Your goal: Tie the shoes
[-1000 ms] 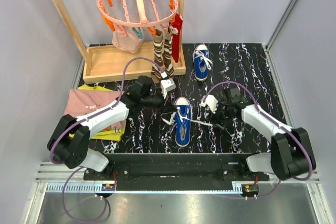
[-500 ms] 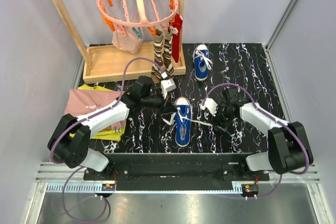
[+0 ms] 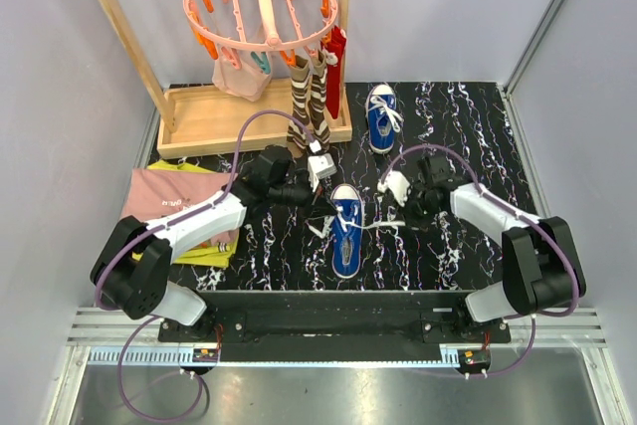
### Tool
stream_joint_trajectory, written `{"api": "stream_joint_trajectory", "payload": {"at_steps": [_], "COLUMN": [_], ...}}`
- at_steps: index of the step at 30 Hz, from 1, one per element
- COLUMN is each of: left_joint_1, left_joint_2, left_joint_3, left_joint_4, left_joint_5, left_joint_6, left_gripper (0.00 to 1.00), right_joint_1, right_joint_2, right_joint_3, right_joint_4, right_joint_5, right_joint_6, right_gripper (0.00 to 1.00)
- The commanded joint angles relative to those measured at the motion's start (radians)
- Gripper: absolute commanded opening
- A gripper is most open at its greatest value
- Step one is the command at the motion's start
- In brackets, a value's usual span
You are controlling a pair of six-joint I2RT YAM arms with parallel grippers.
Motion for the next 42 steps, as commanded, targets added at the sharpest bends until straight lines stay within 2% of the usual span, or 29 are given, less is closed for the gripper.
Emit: {"api": "stream_joint_trajectory", "payload": {"at_steps": [1, 5, 9, 16, 22, 31, 38, 42], "left_joint_1": [-0.015, -0.023, -0.024, -0.024, -0.023, -0.024, -0.024, -0.024], "left_joint_2": [-0.042, -0.058, -0.076, -0.107, -0.116, -0.110, -0.107, -0.107], "left_joint_3": [0.013, 0.011, -0.001, -0.024, -0.049, -0.053, -0.075, -0.075], "left_joint_4": [-0.011, -0.036, -0.045, -0.074, -0.073, -0.068, -0.056, -0.057], "left_joint_5": [0.049, 0.047, 0.046, 0.046, 0.046, 0.032, 0.026, 0.031], "left_joint_6": [0.096, 0.150, 0.194, 0.265, 0.283, 0.289, 0.291, 0.285], "left_gripper": [0.00, 0.00, 0.00, 0.00, 0.00, 0.00, 0.00, 0.00], "right_joint_1": [-0.006, 0.004, 0.100, 0.257, 0.297, 0.346, 0.350, 0.373], "right_joint_2": [-0.083, -0.012, 0.052, 0.092, 0.137, 0.347, 0.384, 0.378], "right_joint_3": [0.208, 0.398, 0.518, 0.511, 0.507, 0.570, 0.622, 0.627], "right_joint_4": [0.040, 0.031, 0.016, 0.031, 0.075, 0.126, 0.146, 0.152], "right_joint_5": [-0.160, -0.287, -0.348, -0.382, -0.419, -0.428, -0.457, -0.436], "right_joint_6": [0.201, 0.385, 0.462, 0.554, 0.644, 0.701, 0.755, 0.694], "right_gripper": [0.00, 0.00, 0.00, 0.00, 0.00, 0.00, 0.00, 0.00]}}
